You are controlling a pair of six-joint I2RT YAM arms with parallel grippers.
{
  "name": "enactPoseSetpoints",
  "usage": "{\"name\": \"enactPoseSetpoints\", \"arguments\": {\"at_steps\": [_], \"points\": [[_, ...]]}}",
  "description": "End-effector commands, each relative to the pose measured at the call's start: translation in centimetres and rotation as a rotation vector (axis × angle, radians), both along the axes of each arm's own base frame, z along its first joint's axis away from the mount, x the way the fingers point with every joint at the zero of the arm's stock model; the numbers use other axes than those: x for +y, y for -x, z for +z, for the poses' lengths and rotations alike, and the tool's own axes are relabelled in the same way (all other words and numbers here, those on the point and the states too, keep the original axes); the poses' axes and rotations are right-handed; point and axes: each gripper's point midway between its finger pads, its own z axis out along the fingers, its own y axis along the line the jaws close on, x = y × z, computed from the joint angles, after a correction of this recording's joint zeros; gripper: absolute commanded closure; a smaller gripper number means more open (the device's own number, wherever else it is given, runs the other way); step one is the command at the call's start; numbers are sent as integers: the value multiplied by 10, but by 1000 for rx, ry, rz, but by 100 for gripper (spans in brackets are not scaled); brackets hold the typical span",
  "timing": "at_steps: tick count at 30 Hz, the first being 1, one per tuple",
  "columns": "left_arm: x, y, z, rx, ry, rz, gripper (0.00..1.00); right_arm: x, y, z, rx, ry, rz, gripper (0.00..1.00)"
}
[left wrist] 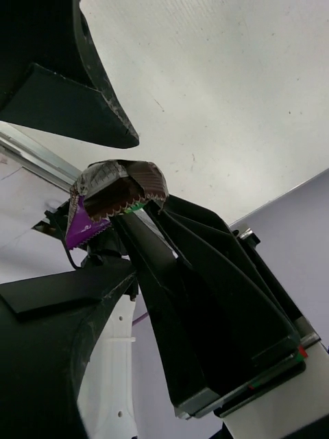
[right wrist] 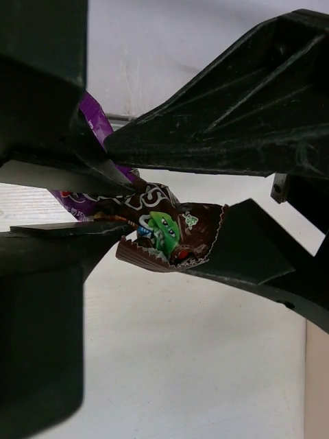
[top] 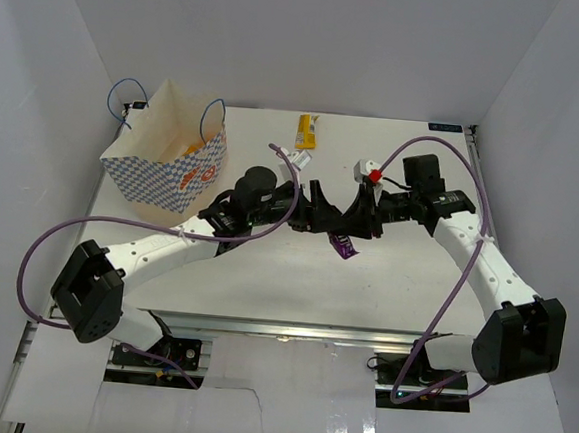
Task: Place the snacks into the paper bag
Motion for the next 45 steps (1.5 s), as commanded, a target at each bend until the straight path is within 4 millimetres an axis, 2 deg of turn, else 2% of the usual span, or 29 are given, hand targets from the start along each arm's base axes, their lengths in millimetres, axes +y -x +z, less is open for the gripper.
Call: {"name": "enactPoseSetpoints", "arguments": {"at_steps": [1,3,6,13,17,26,27,31,34,35,39,43,45], "points": [[2,-5,24,-56,46,41,23,11,9,21,-44,-38,36,74],[5,-5,22,-50,45,60,29,12,10,24,-55,-38,40,74],[13,-5,23,-49,49,96,33,12,12,25,-58,-40,42,74],[28,-2,30,-56,73,154,34,11,19,28,-58,-51,46,73],[29,-2,31,-48,78,158,35,11,22,29,-58,-55,45,73],[16,6,27,-26,74,97,55,15,19,27,-39,-49,26,72],[15,7,26,-21,72,84,62,16,17,27,-45,-48,19,72],[13,11,21,-10,66,63,78,18,10,28,-37,-49,-2,71],[17,10,24,-27,64,77,86,19,4,27,-28,-39,-29,64],[19,10,23,-28,49,87,89,18,1,26,-29,-30,-45,55],[38,0,36,-91,-31,172,92,16,-5,27,-73,-7,-68,35],[67,-9,70,-196,-112,268,93,9,-19,34,-161,38,-119,25],[80,-9,92,-242,-109,299,94,2,-35,36,-220,83,-184,22]]}}
